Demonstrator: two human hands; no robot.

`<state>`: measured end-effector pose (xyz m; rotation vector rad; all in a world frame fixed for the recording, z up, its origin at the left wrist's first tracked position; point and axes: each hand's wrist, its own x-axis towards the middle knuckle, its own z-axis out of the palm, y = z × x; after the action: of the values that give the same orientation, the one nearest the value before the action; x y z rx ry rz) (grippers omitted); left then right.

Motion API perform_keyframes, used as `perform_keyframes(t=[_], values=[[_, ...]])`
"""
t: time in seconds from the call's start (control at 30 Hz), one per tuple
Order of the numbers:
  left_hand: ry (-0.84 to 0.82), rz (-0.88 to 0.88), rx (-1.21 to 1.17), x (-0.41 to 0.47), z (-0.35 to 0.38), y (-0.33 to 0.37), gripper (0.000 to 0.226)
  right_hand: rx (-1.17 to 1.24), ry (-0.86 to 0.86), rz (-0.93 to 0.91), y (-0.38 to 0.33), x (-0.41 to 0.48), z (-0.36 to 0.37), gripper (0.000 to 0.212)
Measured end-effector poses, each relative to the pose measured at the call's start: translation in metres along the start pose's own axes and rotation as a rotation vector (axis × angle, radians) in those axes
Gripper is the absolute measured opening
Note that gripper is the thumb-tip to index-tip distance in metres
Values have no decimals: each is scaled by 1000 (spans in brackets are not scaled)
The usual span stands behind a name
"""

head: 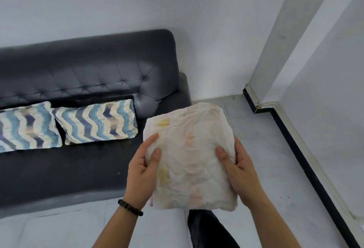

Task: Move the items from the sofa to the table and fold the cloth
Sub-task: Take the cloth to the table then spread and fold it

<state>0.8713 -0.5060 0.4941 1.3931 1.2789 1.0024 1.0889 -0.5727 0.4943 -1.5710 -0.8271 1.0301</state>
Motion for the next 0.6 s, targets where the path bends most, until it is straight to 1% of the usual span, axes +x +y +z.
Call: perform_keyframes(t=[0.1,0.17,0.23,0.3,0.43,0.6], values=[[4,-41,34,84,1,-8,38,1,-37,45,-13,85,25,49],[-2,-99,-1,135,2,-13,40,-7,-59,61,-20,135,40,45],[-48,-170,-69,178,1,-21,45,-15,-60,119,-23,181,53,44],[-93,-201,-62,217,-1,-34,53,-28,-63,179,-19,220,68,43],[-126,-254,80,297,4,-79,58,-76,-17,286,8,299,102,44],[-146,-325,134,399,27,-156,58,-209,29,343,63,403,140,51]])
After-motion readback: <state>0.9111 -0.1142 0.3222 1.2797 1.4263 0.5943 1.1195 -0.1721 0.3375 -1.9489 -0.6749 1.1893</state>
